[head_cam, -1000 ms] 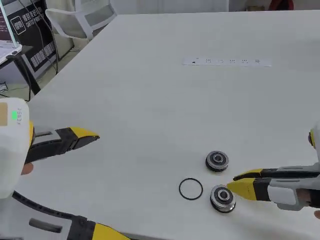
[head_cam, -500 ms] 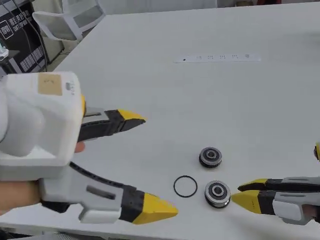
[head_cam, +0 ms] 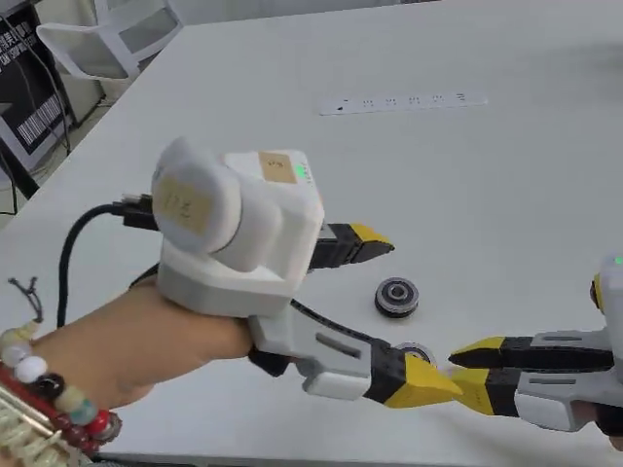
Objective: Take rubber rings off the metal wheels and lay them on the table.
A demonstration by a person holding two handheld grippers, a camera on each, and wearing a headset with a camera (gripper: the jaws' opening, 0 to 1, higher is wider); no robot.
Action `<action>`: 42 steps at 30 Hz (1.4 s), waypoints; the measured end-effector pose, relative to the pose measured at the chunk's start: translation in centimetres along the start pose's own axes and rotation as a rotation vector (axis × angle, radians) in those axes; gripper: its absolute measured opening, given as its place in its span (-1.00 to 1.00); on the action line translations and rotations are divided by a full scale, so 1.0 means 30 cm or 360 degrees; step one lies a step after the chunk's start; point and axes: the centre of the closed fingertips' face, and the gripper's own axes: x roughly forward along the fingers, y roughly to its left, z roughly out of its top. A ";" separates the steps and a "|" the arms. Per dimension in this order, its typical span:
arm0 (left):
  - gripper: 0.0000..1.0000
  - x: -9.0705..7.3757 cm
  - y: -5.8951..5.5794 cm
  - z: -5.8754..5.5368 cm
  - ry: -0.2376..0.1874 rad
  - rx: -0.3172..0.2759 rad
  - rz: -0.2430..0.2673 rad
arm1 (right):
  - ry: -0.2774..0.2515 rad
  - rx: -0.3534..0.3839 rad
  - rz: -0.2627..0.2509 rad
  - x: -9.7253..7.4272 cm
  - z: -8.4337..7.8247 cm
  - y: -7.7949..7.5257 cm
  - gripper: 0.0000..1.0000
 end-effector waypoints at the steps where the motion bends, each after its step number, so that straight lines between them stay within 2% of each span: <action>1: 0.46 0.009 0.003 -0.010 -0.0005 -0.0028 -0.0008 | 0.0004 -0.0012 -0.0002 0.001 -0.001 -0.001 -0.61; 2: 0.39 0.019 0.009 -0.031 0.0005 -0.0066 -0.0015 | 0.0012 -0.0027 -0.0005 0.003 -0.004 -0.003 -0.61; 4: 0.21 0.029 0.013 -0.056 0.0023 -0.0056 -0.0012 | 0.0027 -0.0056 -0.0006 0.007 -0.009 -0.004 -0.61; 5: 0.14 0.032 0.019 -0.076 0.0052 0.0013 0.0001 | 0.0034 -0.0071 -0.0007 0.009 -0.011 -0.005 -0.61; 7: 0.00 0.042 0.025 -0.106 0.0083 0.0042 0.0026 | 0.0047 -0.0095 -0.0010 0.014 -0.014 -0.006 -0.61; 10: -0.11 0.056 0.029 -0.143 0.0116 0.0011 0.0035 | 0.0062 -0.0127 -0.0005 0.023 -0.017 -0.005 -0.61; 12: -0.15 0.067 0.017 -0.166 0.0137 -0.0042 0.0014 | 0.0069 -0.0144 -0.0006 0.027 -0.018 -0.004 -0.61; 16: -0.36 0.087 0.005 -0.182 0.0147 -0.0040 0.0001 | 0.0083 -0.0180 -0.0009 0.036 -0.022 -0.010 -0.61; 19: -0.42 0.098 -0.005 -0.212 0.0208 -0.0114 -0.0025 | 0.0086 -0.0221 -0.0009 0.042 -0.024 -0.006 -0.62; 22: -0.42 0.101 -0.002 -0.227 0.0229 -0.0087 -0.0001 | 0.0085 -0.0251 -0.0013 0.045 -0.022 -0.006 -0.63; 24: -0.49 0.102 0.010 -0.221 0.0209 -0.0052 0.0022 | 0.0087 -0.0265 -0.0017 0.046 -0.023 -0.007 -0.63; 28: -0.55 0.101 0.017 -0.223 0.0204 -0.0057 0.0044 | 0.0110 -0.0333 -0.0031 0.047 -0.026 -0.013 -0.66; 29: -0.55 0.100 0.017 -0.224 0.0203 -0.0027 0.0048 | 0.0114 -0.0349 -0.0036 0.049 -0.026 -0.013 -0.66; 32: -0.55 0.100 0.017 -0.223 0.0195 -0.0034 0.0048 | 0.0125 -0.0391 -0.0043 0.052 -0.026 -0.013 -0.64; 36: -0.55 0.100 0.013 -0.225 0.0193 0.0028 0.0047 | 0.0135 -0.0414 -0.0039 0.055 -0.024 -0.015 -0.65; 40: -0.55 0.100 0.015 -0.224 0.0190 0.0028 0.0051 | 0.0147 -0.0435 -0.0040 0.056 -0.025 -0.015 -0.67; 42: -0.58 0.100 0.017 -0.226 0.0195 0.0057 0.0063 | 0.0153 -0.0442 -0.0040 0.055 -0.026 -0.015 -0.68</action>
